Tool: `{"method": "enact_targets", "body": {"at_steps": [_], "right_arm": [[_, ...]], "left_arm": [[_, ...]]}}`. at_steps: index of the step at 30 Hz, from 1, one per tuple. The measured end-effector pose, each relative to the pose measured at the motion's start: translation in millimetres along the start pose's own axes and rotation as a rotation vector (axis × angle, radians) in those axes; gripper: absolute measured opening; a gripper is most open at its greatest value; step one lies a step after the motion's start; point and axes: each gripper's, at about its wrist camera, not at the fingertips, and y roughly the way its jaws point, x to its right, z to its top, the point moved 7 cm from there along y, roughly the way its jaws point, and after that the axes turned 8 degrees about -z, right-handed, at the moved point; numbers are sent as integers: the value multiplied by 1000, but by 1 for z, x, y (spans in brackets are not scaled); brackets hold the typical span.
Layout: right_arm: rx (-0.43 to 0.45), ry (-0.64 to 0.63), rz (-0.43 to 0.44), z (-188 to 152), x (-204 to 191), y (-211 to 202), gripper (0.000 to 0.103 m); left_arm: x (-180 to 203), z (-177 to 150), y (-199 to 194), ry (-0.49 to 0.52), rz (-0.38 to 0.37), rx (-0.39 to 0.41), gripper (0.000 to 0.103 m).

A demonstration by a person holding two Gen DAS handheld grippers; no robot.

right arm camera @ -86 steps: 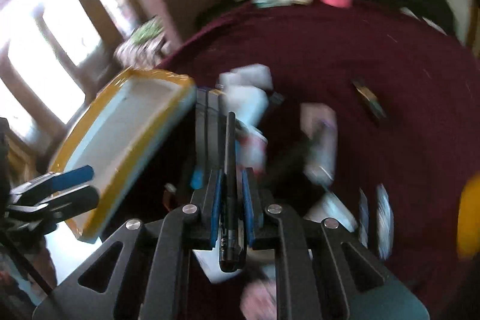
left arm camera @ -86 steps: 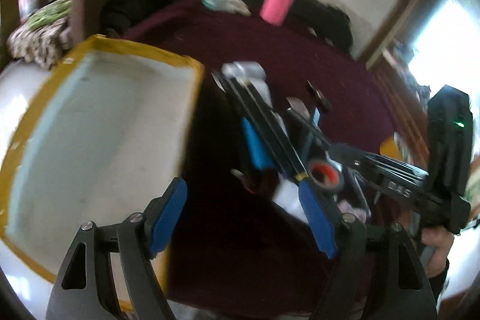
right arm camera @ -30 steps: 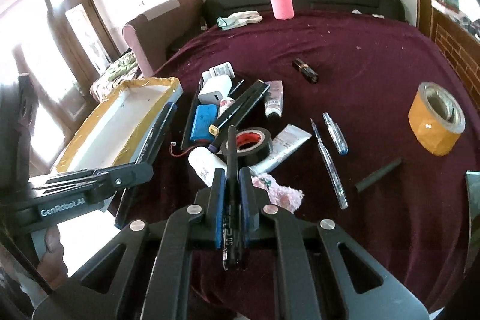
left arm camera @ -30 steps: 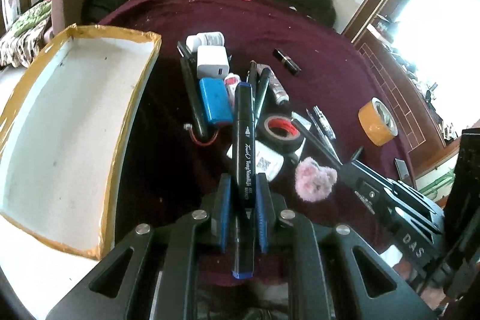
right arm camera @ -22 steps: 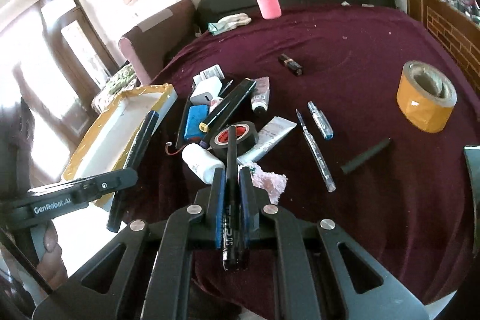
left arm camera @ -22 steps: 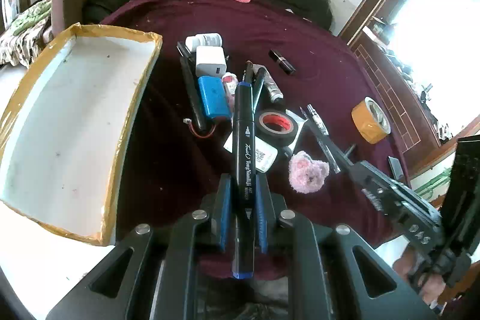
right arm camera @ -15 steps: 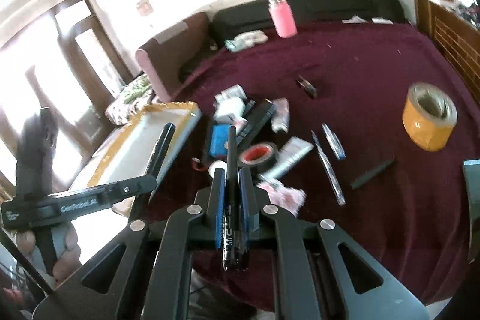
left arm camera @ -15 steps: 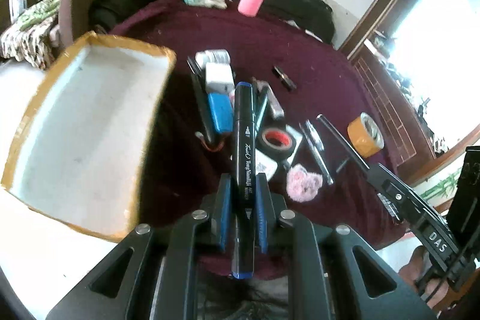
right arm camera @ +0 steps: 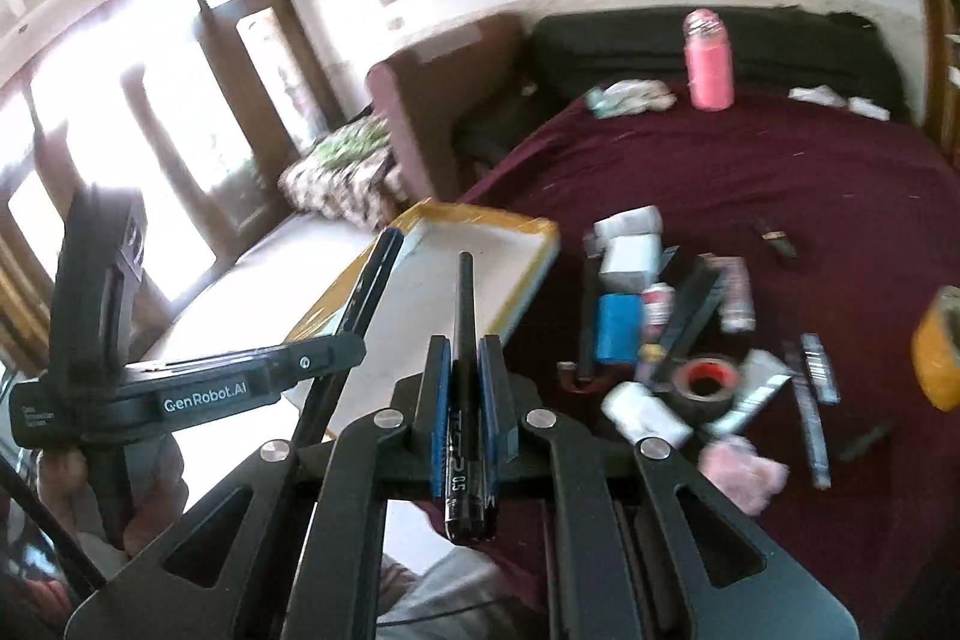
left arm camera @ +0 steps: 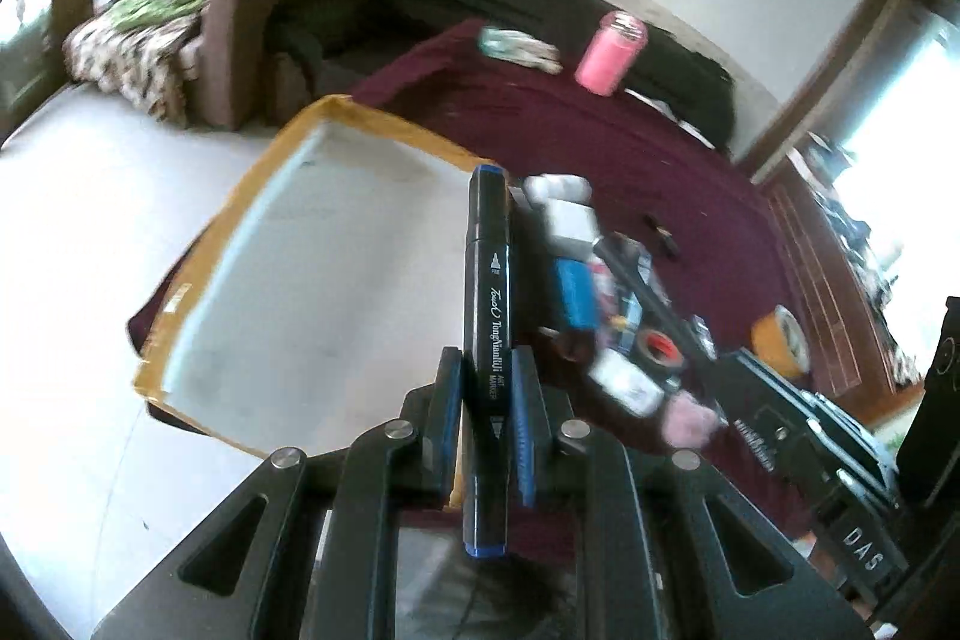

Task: Organize objects
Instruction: 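Carry both held black markers over the white tray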

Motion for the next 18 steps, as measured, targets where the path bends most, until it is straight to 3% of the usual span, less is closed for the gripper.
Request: {"method": "enact_targets", "body": {"at_steps": [10,18], "right_arm": [[-157,-18,33,-8,-26,119,7],[-190,-69,-23,-10,-42,172,7]], "left_arm": [[-82,15,48,-135,56,-63,13],[-110,10,74,-156,104,-117,13]]}}
